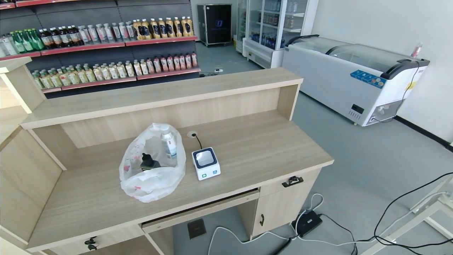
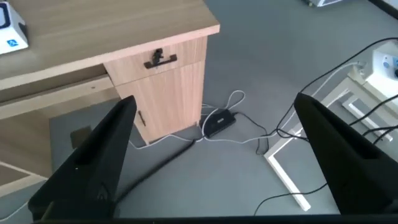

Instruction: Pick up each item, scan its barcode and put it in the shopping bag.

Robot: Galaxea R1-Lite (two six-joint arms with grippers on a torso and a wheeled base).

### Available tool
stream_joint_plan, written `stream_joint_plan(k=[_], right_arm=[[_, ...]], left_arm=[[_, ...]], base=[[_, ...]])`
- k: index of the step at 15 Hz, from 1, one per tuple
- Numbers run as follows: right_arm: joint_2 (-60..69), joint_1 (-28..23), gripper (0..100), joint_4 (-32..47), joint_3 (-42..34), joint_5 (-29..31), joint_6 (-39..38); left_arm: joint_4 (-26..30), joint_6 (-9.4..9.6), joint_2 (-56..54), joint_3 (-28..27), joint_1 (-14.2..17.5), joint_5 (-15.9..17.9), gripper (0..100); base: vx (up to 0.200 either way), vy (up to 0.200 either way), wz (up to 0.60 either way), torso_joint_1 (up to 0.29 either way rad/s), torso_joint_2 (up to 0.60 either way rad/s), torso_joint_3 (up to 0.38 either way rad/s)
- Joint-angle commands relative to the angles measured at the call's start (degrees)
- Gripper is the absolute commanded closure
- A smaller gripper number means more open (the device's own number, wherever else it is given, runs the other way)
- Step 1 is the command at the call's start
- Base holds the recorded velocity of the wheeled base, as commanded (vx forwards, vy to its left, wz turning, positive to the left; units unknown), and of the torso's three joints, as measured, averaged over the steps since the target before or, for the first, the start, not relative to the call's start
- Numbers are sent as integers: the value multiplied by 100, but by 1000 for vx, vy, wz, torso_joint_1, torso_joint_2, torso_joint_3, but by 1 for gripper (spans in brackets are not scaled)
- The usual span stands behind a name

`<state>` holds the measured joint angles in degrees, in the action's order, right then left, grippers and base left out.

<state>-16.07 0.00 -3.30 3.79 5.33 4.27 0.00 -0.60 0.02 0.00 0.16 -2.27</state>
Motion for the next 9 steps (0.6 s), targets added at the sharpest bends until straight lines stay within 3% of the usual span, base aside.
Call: stream_joint_plan(k=[1, 5, 9], right_arm=[[1264, 185, 0, 67, -379, -84, 13], [1607, 9, 0, 49, -379, -76, -523], [1607, 9, 0, 58, -379, -84, -523]], left_arm=[[0, -2, -2, 0, 2, -2, 0], [0, -2, -2, 0, 2, -2, 0], [0, -2, -2, 0, 2, -2, 0]], base=[[0, 0, 0, 0, 0, 0], [0, 0, 0, 0, 0, 0], [0, 0, 0, 0, 0, 0]])
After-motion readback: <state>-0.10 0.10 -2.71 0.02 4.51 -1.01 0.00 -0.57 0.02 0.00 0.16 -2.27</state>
